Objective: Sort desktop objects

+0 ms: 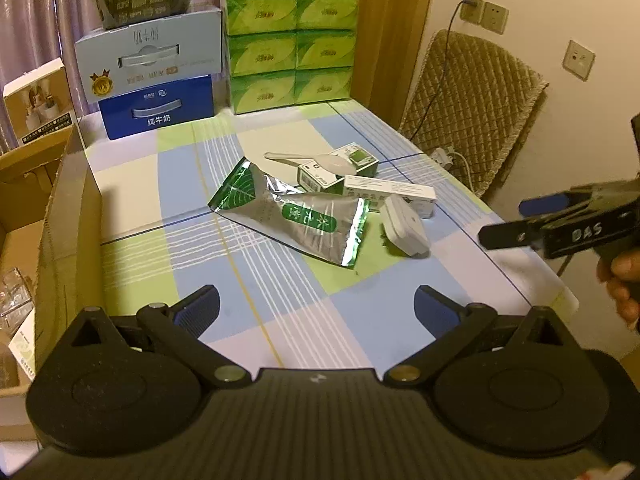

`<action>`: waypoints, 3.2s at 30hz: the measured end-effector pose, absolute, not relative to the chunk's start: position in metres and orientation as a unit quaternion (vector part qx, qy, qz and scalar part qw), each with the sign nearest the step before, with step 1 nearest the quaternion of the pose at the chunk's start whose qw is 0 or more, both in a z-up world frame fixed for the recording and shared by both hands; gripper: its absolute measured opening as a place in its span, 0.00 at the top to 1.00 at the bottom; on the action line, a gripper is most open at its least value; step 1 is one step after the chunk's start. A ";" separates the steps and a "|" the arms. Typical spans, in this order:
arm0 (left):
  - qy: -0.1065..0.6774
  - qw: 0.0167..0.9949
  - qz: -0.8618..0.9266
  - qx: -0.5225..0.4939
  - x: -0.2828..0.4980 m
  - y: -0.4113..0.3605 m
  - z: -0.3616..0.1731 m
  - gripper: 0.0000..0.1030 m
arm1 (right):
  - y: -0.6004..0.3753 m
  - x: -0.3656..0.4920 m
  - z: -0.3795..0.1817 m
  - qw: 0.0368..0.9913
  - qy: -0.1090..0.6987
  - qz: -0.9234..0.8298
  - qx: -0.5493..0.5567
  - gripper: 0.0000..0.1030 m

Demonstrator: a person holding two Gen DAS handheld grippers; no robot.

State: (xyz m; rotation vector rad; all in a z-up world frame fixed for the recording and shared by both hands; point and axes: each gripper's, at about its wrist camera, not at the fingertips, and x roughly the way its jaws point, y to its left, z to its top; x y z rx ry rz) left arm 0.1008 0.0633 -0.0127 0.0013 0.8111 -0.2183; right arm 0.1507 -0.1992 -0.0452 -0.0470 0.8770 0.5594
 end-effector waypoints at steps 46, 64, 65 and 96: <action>0.443 0.878 -0.136 0.117 0.185 0.049 -0.060 0.01 | -0.168 0.241 -0.112 0.822 0.494 0.284 -0.028 0.38; 0.422 0.786 -0.292 0.344 0.231 0.029 -0.068 0.01 | -0.158 0.250 -0.124 0.785 0.502 0.337 -0.135 0.26; 0.421 0.781 -0.299 0.351 0.233 0.029 -0.069 0.01 | -0.159 0.250 -0.124 0.786 0.501 0.336 -0.133 0.26; 0.393 0.590 -0.514 0.483 0.324 0.003 -0.129 0.02 | -0.150 0.243 -0.107 0.781 0.471 0.356 -0.202 0.40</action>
